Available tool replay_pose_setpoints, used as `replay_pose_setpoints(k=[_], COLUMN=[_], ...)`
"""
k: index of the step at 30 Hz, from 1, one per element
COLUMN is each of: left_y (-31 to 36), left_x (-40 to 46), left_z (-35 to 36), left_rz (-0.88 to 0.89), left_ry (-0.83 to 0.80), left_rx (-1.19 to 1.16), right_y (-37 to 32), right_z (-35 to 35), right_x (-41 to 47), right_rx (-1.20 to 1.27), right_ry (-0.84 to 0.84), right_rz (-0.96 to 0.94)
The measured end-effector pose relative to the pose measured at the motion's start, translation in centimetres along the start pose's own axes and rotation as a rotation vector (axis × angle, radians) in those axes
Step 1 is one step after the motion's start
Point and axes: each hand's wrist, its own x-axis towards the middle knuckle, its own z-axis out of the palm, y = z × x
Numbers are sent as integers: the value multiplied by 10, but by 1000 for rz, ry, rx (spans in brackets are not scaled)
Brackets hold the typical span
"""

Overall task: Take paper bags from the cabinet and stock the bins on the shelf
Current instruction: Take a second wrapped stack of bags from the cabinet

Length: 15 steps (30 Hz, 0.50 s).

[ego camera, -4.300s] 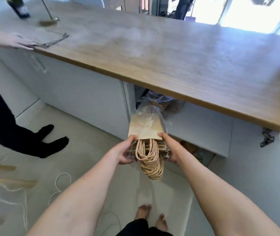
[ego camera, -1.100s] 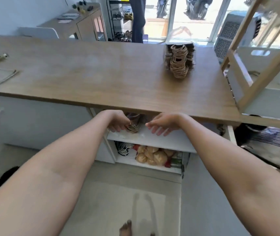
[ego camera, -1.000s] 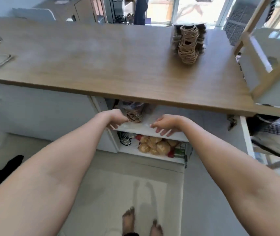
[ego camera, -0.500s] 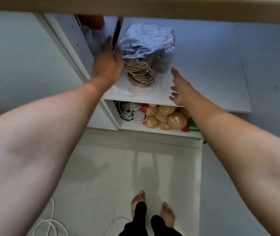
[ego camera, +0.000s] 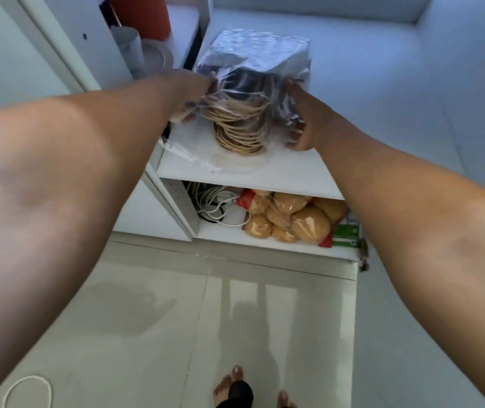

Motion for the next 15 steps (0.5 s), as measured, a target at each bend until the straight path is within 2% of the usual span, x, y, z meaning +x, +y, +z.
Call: replay_pose_setpoints(k=[5,10,12,15], left_y=[-7,-23,-34,-57], left_x=[-21,-79,-103,-122], left_z=[21,30,28,24], left_rz=[-65,-186,-260,-352], left_ry=[-179,-213,-276,-346], left_rx=[29,-77,-123,-208], right_y=[17,43,54,68], right_z=[-15,-36,-44,-50], right_x=[-1,-41,-62,-88], right_rx=[20,66,109,151], right_ry=[92,12,-38,-21], right_rz=[88,184,244,309])
